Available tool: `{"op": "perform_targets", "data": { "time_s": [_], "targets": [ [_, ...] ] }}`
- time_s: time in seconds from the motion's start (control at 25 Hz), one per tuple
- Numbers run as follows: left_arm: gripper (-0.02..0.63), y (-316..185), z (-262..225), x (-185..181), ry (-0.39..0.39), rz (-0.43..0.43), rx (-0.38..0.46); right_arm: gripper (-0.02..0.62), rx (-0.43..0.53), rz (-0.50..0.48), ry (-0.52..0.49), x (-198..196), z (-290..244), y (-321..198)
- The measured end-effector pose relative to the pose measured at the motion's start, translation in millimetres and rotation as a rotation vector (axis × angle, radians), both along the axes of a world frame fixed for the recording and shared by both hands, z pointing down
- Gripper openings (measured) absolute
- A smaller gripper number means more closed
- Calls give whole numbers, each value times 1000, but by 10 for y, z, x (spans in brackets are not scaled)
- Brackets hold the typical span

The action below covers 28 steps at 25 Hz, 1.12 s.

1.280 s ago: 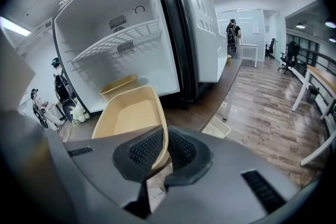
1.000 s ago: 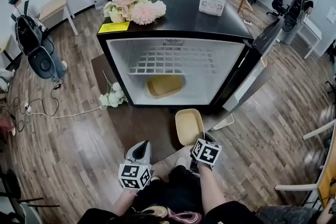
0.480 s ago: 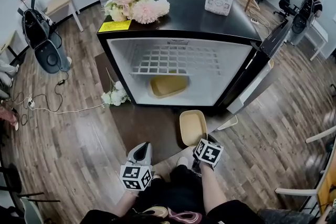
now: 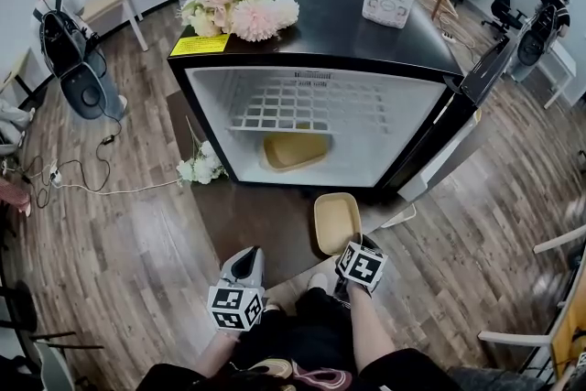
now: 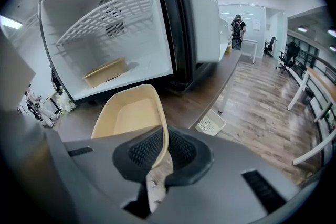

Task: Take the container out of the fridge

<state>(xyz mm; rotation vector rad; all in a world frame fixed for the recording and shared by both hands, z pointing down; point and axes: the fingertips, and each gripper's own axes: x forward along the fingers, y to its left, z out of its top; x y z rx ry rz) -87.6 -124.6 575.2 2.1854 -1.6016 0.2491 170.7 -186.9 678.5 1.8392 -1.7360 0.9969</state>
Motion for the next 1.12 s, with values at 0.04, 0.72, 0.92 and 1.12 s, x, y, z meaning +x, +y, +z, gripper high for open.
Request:
{"op": "perform_targets", "data": {
  "time_s": [0.04,0.72,0.92,1.12],
  "targets": [
    [8,0,4,-4,-1,1,-2,35,5,-1,1,-4,4,-6],
    [9,-100,57,-23,36,1,-19,225,55,-6,-122,-111,-115,-85],
    [8,-161,28,6,43,6,-8,277,111,-45,-137,-154,-273,-109],
    [8,-264,16,9,39,-5,-25,295,163,-72,-111,-143,-498,-127]
  ]
}}
